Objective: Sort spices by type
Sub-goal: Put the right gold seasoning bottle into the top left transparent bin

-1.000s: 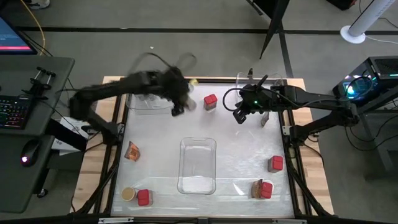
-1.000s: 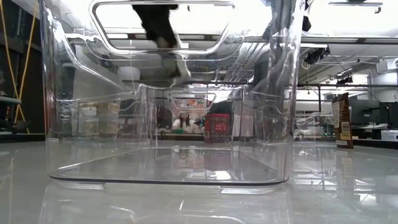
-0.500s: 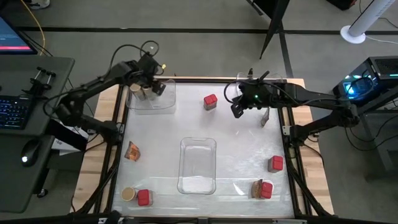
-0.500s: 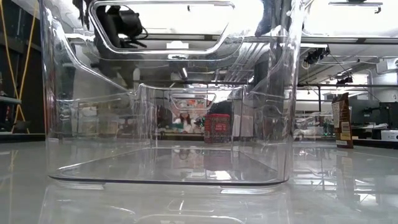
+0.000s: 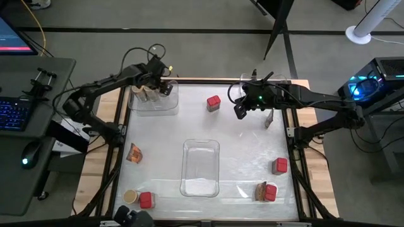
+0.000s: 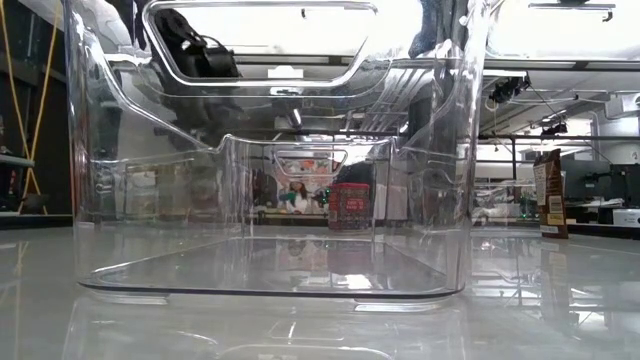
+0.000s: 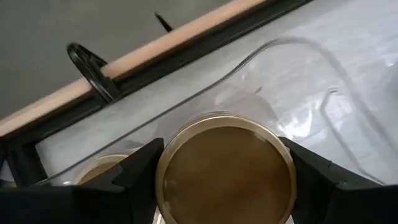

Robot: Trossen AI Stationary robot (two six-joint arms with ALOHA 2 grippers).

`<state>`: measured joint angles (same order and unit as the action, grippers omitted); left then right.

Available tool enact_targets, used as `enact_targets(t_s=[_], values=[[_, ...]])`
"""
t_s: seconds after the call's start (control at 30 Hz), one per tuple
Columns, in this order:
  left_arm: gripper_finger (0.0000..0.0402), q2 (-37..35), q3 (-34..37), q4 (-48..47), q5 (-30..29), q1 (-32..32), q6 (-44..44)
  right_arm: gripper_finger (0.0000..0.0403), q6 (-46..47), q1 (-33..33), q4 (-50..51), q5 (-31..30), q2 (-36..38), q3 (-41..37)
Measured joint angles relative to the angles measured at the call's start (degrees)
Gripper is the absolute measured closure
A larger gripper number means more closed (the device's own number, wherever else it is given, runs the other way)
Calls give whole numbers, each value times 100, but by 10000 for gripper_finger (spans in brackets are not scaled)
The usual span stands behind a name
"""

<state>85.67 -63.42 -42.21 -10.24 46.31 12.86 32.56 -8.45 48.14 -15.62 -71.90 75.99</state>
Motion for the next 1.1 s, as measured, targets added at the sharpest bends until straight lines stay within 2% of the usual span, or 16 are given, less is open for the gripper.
enact_targets(t_s=[0.07,0.3,0.57,0.83,1.0,1.1], values=[[161,177,-3,43,-49,22,1,402,26,2,-2,0,0,0],[95,481,-9,152,-324,21,36,402,153,2,-6,116,0,0],[91,413,-110,174,-281,23,141,402,198,13,-6,125,0,2],[89,143,-667,-199,-232,23,159,402,196,13,-6,127,0,2],[104,-206,-708,-254,11,-190,157,402,163,13,-6,129,0,2],[160,-331,-608,-287,111,-475,206,402,78,13,-5,128,0,2]])
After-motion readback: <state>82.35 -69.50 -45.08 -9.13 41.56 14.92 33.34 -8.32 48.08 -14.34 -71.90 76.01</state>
